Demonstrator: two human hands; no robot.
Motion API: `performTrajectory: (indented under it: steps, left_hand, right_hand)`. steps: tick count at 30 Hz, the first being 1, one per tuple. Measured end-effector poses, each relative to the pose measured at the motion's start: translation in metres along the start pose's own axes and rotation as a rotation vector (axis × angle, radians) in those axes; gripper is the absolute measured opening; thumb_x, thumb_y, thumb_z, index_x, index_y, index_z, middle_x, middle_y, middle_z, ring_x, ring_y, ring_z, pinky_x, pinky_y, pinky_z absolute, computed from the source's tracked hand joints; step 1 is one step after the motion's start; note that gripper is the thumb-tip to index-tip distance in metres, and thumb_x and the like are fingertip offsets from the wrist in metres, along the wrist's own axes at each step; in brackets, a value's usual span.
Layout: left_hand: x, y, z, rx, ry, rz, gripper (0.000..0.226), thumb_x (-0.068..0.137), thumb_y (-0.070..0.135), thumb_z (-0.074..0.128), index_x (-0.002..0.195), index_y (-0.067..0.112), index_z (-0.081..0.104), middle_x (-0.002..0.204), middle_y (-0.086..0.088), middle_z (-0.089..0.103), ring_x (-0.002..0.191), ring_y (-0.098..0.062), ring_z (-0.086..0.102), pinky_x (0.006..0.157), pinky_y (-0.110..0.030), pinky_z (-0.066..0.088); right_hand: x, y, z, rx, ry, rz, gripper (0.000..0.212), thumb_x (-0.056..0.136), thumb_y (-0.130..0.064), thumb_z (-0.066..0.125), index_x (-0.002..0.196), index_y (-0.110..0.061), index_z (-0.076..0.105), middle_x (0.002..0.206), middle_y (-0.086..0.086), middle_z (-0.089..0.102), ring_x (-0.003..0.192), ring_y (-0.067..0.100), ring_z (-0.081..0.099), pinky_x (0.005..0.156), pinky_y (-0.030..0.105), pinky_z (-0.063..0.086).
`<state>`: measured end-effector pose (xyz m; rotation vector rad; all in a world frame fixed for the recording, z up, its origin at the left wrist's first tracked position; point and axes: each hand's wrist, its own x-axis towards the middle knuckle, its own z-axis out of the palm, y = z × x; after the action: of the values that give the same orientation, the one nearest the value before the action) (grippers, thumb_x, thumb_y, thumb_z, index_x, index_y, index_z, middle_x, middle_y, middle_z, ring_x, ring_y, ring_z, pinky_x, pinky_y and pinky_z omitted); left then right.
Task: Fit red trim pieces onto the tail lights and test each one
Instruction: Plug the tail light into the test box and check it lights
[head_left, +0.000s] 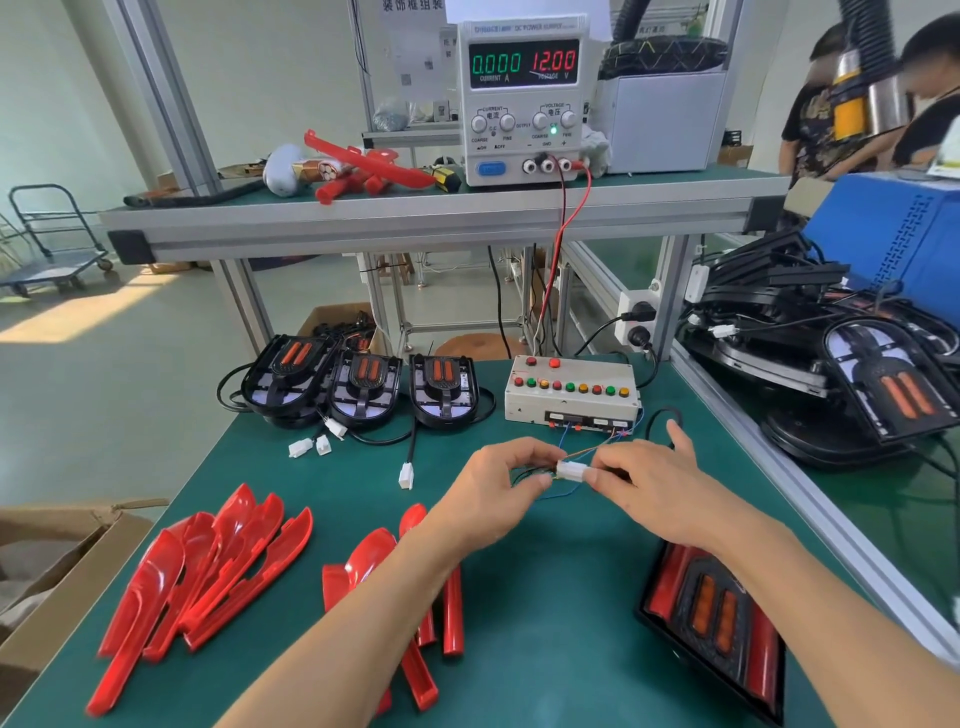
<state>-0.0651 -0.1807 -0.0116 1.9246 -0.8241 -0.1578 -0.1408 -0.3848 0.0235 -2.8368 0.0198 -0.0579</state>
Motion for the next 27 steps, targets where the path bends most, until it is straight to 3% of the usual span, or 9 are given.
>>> performTrajectory:
  steps: [3, 5, 8, 13, 17, 27]
  left_hand:
    - [0.002, -0.002, -0.002, 0.222, 0.021, 0.130, 0.025, 0.089, 0.014, 0.072, 0.113, 0.019, 0.070, 0.102, 0.017, 0.071, 0.101, 0.004, 0.064, 0.118, -0.018, 0.026]
    - [0.005, -0.003, -0.002, 0.333, 0.082, 0.240, 0.019, 0.087, 0.014, 0.076, 0.105, 0.012, 0.073, 0.095, 0.005, 0.074, 0.091, -0.010, 0.066, 0.120, -0.028, 0.029]
    - [0.007, -0.005, -0.004, 0.502, 0.059, 0.379, 0.017, 0.087, 0.016, 0.077, 0.102, 0.007, 0.075, 0.084, -0.007, 0.072, 0.081, -0.027, 0.064, 0.113, -0.040, 0.041]
    - [0.006, -0.006, -0.004, 0.568, 0.023, 0.505, 0.015, 0.088, 0.011, 0.074, 0.099, 0.001, 0.073, 0.075, -0.014, 0.066, 0.072, -0.035, 0.058, 0.086, -0.053, 0.053]
    - [0.004, -0.003, -0.002, 0.563, 0.034, 0.534, 0.018, 0.088, 0.015, 0.076, 0.098, 0.000, 0.072, 0.075, -0.013, 0.064, 0.072, -0.034, 0.057, 0.069, -0.050, 0.052]
    - [0.004, 0.003, -0.002, 0.598, 0.061, 0.662, 0.022, 0.095, 0.014, 0.069, 0.081, -0.003, 0.066, 0.065, -0.012, 0.057, 0.061, -0.032, 0.049, 0.060, -0.045, 0.047]
  right_hand:
    - [0.000, -0.002, -0.001, 0.001, -0.027, -0.014, 0.034, 0.107, -0.047, 0.040, 0.075, -0.036, 0.048, 0.074, -0.012, 0.056, 0.090, 0.002, 0.051, 0.124, 0.053, -0.004]
    - [0.001, -0.005, -0.002, -0.010, -0.033, -0.024, 0.035, 0.107, -0.047, 0.040, 0.075, -0.034, 0.048, 0.072, -0.013, 0.054, 0.088, 0.002, 0.050, 0.124, 0.052, -0.005]
    - [0.000, -0.006, -0.003, -0.010, -0.046, -0.026, 0.036, 0.107, -0.046, 0.040, 0.075, -0.031, 0.049, 0.072, -0.009, 0.054, 0.089, 0.004, 0.051, 0.124, 0.052, -0.005]
    - [-0.003, -0.008, -0.003, 0.017, -0.066, -0.023, 0.037, 0.107, -0.042, 0.042, 0.073, -0.030, 0.048, 0.069, -0.010, 0.050, 0.084, -0.001, 0.049, 0.125, 0.052, -0.004]
    - [-0.005, -0.007, -0.004, 0.015, -0.079, -0.019, 0.035, 0.107, -0.043, 0.043, 0.080, -0.026, 0.056, 0.072, -0.008, 0.053, 0.088, 0.006, 0.054, 0.125, 0.049, -0.006]
    - [-0.008, -0.006, -0.003, 0.039, -0.066, -0.048, 0.034, 0.108, -0.041, 0.040, 0.090, -0.026, 0.064, 0.085, 0.002, 0.067, 0.094, 0.009, 0.060, 0.125, 0.047, -0.010]
